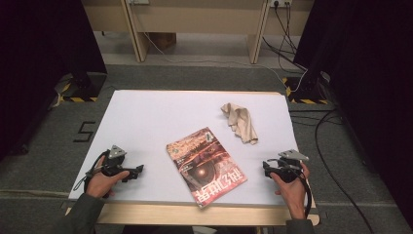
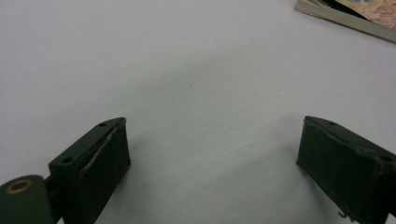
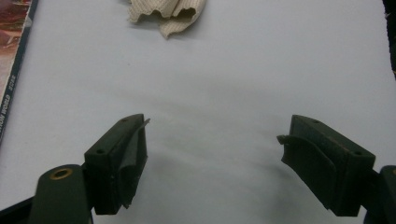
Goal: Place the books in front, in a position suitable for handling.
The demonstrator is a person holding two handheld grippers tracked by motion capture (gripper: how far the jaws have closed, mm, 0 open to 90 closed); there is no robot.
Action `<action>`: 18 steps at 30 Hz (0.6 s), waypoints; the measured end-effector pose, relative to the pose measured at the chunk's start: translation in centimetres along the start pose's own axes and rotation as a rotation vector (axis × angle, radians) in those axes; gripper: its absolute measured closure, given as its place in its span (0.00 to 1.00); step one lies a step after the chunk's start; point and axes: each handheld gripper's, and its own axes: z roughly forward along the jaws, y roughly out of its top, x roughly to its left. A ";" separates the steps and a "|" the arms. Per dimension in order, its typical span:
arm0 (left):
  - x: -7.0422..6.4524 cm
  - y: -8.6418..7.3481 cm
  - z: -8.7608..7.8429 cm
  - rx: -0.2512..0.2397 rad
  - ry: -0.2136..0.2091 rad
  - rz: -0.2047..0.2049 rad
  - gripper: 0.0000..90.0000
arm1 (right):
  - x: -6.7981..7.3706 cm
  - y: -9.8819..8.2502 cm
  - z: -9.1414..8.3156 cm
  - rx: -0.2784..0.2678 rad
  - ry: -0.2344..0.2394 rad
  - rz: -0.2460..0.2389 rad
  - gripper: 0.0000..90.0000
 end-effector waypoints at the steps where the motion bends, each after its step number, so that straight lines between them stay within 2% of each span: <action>1: 0.0 0.0 0.0 0.001 0.000 0.000 0.09 | 0.0 0.0 0.0 0.002 0.002 -0.001 0.24; 6: 0.1 0.2 0.0 0.005 -0.005 0.000 0.10 | 0.3 -0.1 -0.2 0.009 0.019 -0.003 0.26; 8: 0.1 0.3 -0.1 0.001 -0.005 -0.001 0.16 | 0.5 -0.2 -0.3 0.008 0.026 -0.002 0.26; 11: 0.2 0.6 -0.1 -0.022 -0.012 -0.005 0.17 | 0.8 -0.3 -0.7 0.010 0.049 0.002 0.27; 13: 0.0 1.0 -0.1 -0.048 -0.041 -0.018 0.17 | 1.2 -0.3 -1.1 0.005 0.061 -0.003 0.27; 16: -0.3 1.4 0.0 -0.070 -0.057 -0.019 0.16 | 2.2 -0.3 -1.7 -0.008 0.086 -0.028 0.28; 18: -0.8 2.1 0.5 -0.087 -0.095 -0.018 0.16 | 2.9 -0.4 -2.1 -0.006 0.104 -0.047 0.28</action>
